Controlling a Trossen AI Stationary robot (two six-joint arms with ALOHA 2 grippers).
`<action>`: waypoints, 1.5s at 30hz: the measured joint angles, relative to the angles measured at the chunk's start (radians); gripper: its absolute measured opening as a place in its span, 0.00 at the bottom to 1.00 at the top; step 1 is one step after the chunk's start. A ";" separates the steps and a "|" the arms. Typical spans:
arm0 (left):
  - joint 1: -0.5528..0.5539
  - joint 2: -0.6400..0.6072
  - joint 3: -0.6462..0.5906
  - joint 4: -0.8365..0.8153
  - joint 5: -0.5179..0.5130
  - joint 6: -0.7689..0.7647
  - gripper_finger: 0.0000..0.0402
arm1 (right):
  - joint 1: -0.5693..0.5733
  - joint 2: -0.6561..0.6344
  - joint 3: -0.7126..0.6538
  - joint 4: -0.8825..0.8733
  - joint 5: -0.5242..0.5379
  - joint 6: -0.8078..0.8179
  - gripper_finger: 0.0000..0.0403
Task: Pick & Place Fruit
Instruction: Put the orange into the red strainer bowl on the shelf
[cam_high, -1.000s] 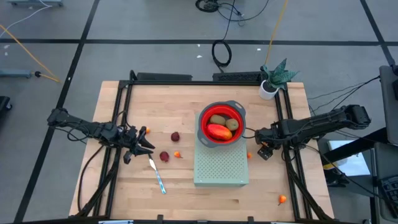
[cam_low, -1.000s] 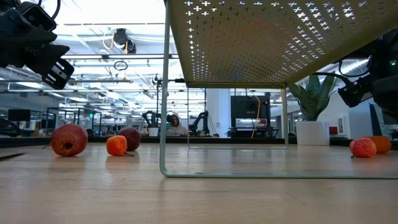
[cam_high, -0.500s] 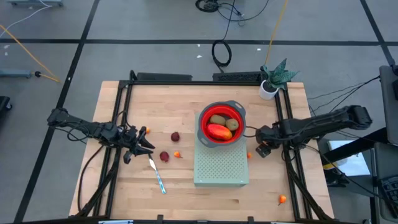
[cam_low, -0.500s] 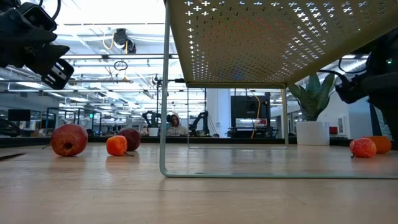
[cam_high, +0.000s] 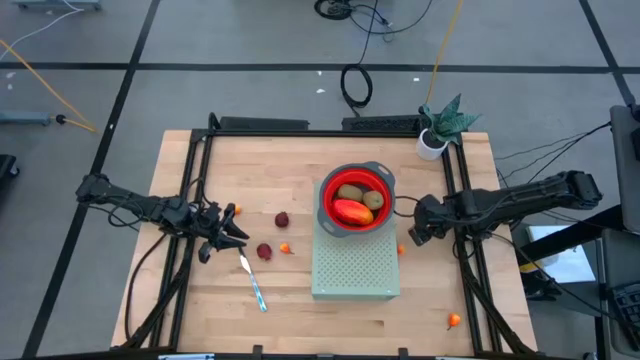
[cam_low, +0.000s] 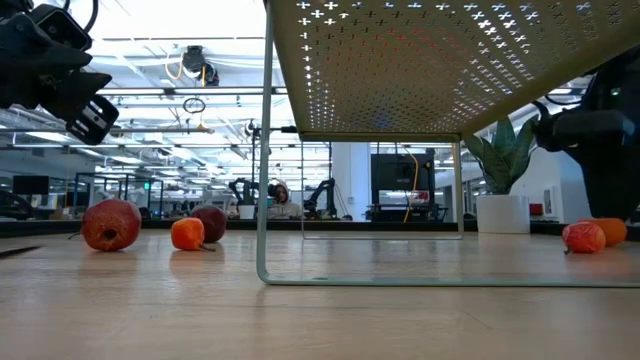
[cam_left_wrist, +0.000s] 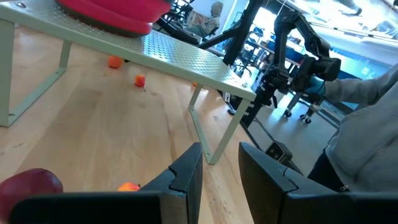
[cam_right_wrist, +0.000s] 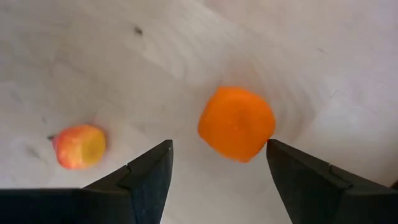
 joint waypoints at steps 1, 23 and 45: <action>0.000 0.000 0.000 0.000 0.000 -0.005 0.25 | 0.000 0.002 0.000 0.002 0.011 0.007 0.62; 0.000 0.000 0.000 0.004 0.000 -0.046 0.25 | 0.000 0.088 0.000 0.009 0.076 -0.023 0.62; 0.000 0.000 0.000 0.004 0.000 -0.046 0.25 | 0.000 0.088 0.000 0.088 0.073 -0.152 0.62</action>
